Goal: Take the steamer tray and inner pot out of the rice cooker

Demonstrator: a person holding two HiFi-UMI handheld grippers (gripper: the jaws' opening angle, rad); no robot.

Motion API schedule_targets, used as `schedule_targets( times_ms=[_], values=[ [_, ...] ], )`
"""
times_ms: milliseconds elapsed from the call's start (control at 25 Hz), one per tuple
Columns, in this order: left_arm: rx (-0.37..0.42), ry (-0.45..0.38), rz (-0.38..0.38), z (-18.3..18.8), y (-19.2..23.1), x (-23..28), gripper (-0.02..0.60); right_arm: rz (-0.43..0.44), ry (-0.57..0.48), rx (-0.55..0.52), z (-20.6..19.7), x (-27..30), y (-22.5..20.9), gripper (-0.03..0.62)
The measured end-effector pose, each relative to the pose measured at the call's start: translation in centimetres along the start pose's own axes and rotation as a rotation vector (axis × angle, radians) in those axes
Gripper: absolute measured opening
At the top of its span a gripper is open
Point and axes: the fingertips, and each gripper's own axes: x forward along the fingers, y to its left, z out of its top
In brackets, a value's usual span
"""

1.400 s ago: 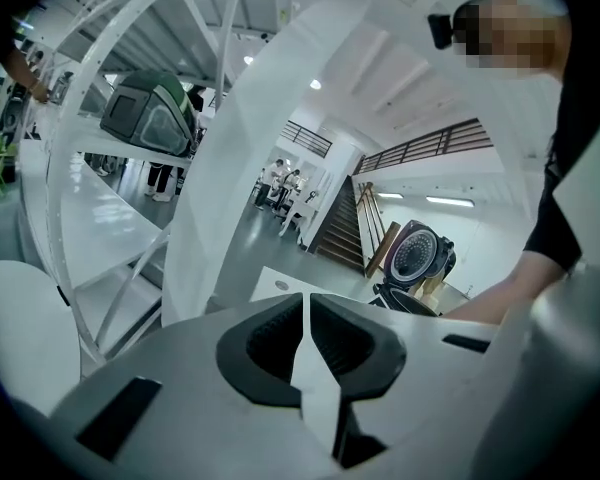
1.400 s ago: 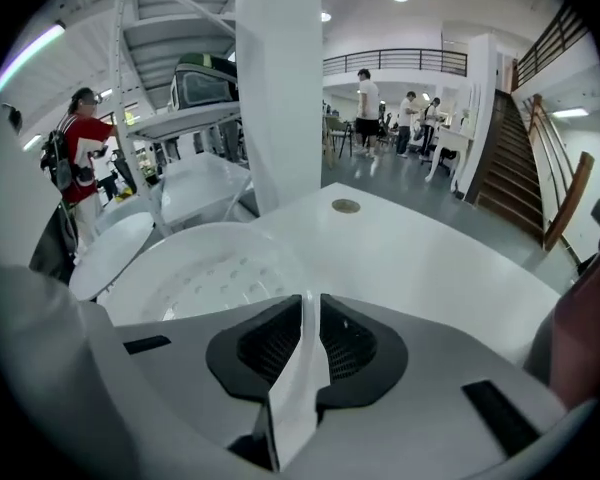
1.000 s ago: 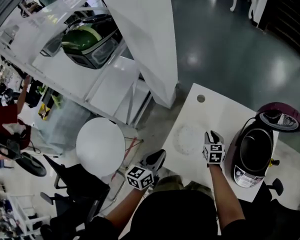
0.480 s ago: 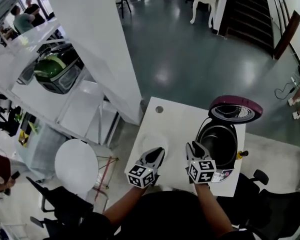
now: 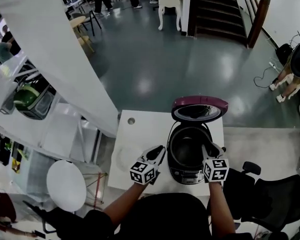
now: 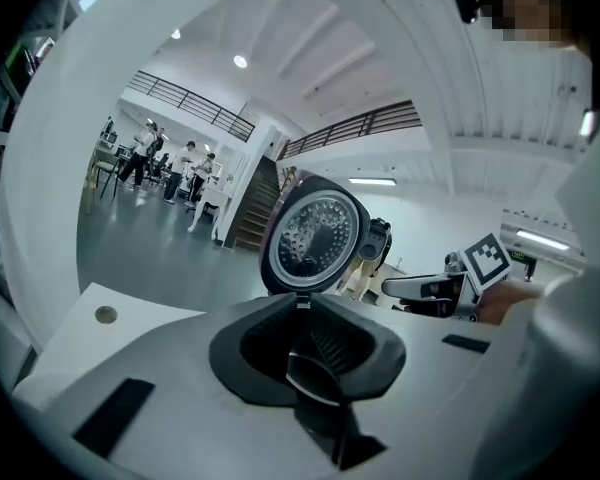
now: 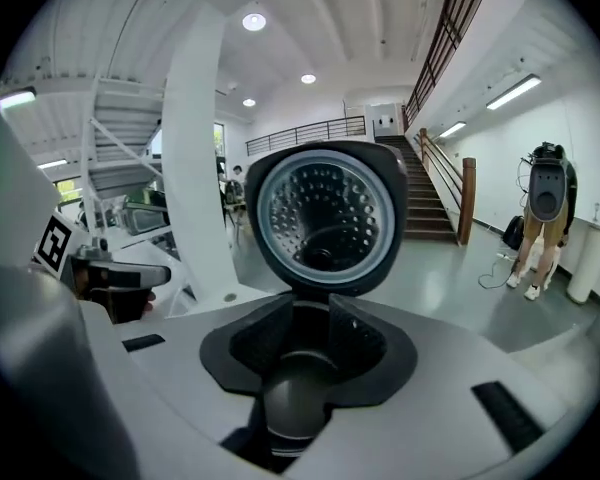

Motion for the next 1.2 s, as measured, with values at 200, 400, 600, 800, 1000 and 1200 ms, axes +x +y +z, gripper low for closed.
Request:
schedule_targets(
  times_ms=[200,400,600,800,1000,1200],
  values=[
    [0.013,0.007,-0.002,-0.1,-0.6,4.4,0.074,-0.022,0.046,-0.020,-1.5,0.8,-5.2,0.083],
    [0.096,0.063,0.065,-1.2,0.4,7.6,0.111,0.049,0.121,-0.053,-3.1,3.3,-6.5,0.109],
    [0.150,0.170,0.132,-3.1,2.6,10.3,0.150,0.113,0.193,-0.165,-4.0,7.0,-6.5,0.129],
    [0.248,0.291,0.132,-5.0,3.4,12.7,0.155,0.145,0.264,-0.279,-5.9,9.7,-6.5,0.129],
    [0.294,0.383,0.126,-6.6,4.2,14.1,0.172,0.160,0.310,-0.365,-7.7,11.7,-6.4,0.129],
    [0.323,0.434,0.129,-7.7,4.1,15.2,0.175,0.170,0.344,-0.413,-9.0,12.7,-6.7,0.129]
  ],
)
